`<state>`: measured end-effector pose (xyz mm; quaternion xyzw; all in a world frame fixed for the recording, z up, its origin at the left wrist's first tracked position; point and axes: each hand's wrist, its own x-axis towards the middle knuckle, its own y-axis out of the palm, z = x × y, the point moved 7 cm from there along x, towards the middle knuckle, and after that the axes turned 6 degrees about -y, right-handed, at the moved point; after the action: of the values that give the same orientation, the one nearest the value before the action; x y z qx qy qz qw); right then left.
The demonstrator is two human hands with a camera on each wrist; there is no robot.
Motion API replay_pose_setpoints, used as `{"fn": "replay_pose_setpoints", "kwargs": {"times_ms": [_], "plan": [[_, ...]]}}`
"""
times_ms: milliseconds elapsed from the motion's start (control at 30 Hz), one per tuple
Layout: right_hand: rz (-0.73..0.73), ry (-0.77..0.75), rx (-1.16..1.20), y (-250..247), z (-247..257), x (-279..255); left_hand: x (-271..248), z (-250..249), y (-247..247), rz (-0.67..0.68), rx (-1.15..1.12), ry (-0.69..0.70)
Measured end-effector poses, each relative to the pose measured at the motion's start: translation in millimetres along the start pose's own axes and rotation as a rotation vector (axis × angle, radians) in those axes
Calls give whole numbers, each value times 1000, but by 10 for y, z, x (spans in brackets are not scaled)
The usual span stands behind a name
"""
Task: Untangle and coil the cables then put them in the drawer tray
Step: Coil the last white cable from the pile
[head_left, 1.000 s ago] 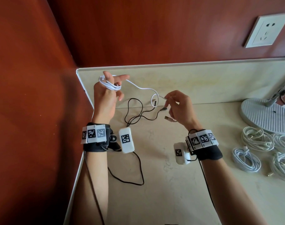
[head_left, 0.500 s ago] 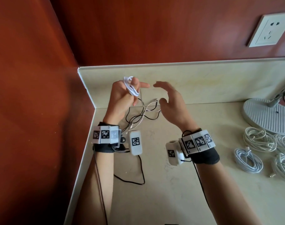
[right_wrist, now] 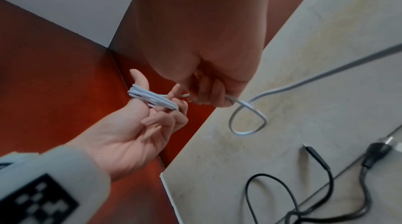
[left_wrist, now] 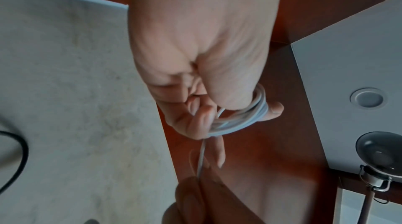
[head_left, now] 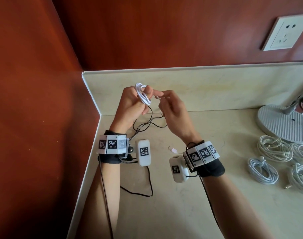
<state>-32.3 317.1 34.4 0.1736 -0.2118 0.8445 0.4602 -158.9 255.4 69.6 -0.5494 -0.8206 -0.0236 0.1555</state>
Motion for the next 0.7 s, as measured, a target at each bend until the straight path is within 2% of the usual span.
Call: {"fn": "replay_pose_setpoints", "kwargs": {"times_ms": [100,267,367,500,600,700], "plan": [[-37,-4,-47,-60,-9,10,-7,-2,3,29,12,21],[6,30,-113,-37,-75,-2,7,-14,0,-51,37,15],[66,40,-138,44,-92,-67,8,52,-42,-117,-23,-44],[178,-35,-218,157,-6,-143,16,131,-94,-210,-33,-129],[269,-114,-363,204,76,-172,38,209,-161,-264,97,-111],[288,-164,-499,155,129,-161,52,258,-195,-288,109,-109]]}}
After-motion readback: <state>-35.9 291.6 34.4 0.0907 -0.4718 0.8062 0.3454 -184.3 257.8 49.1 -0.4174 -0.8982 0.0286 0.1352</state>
